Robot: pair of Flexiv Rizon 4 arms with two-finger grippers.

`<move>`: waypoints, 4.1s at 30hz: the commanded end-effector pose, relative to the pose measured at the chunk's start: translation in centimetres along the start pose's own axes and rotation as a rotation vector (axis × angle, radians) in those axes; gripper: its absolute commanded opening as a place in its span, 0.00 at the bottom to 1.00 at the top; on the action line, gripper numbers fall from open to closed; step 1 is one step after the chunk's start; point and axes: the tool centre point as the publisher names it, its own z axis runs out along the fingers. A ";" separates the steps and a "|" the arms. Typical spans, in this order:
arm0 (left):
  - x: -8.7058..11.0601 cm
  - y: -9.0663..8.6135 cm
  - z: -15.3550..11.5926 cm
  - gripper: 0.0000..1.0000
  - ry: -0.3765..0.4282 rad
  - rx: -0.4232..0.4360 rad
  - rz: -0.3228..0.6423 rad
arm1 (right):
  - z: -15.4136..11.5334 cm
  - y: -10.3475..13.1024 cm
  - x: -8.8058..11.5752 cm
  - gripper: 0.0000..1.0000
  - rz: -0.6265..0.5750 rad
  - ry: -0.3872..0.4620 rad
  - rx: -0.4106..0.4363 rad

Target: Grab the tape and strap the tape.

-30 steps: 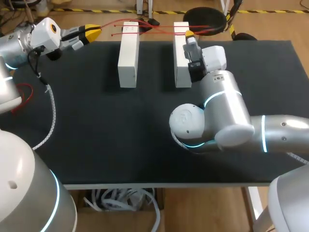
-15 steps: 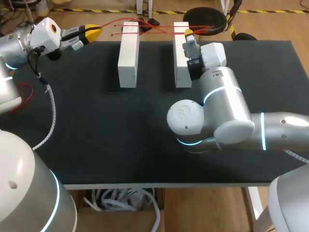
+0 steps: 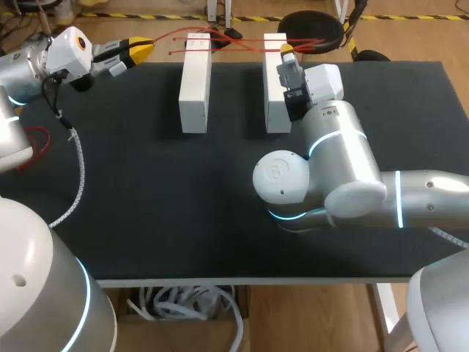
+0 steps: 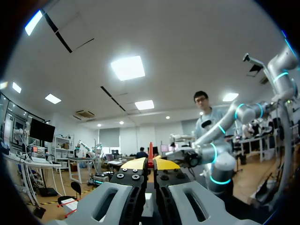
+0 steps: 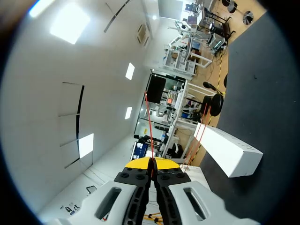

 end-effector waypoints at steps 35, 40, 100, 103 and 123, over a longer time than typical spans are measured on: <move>0.0 -0.5 -0.4 0.00 0.075 -0.595 -0.079 | 0.0 0.1 0.3 0.00 -0.002 -0.007 0.002; -0.2 -0.5 -0.7 0.00 0.068 -0.693 -0.079 | 0.0 0.1 0.3 0.00 -0.002 -0.007 0.002; -0.1 0.8 6.5 0.00 0.221 -1.263 0.077 | 0.0 0.1 0.3 0.00 -0.002 -0.007 0.002; -0.1 0.8 6.4 0.00 0.220 -1.246 0.073 | 0.0 0.1 0.3 0.00 -0.002 -0.007 0.002; 0.0 0.7 6.3 0.00 0.233 -1.182 0.065 | 0.0 0.1 0.3 0.00 -0.002 -0.007 0.002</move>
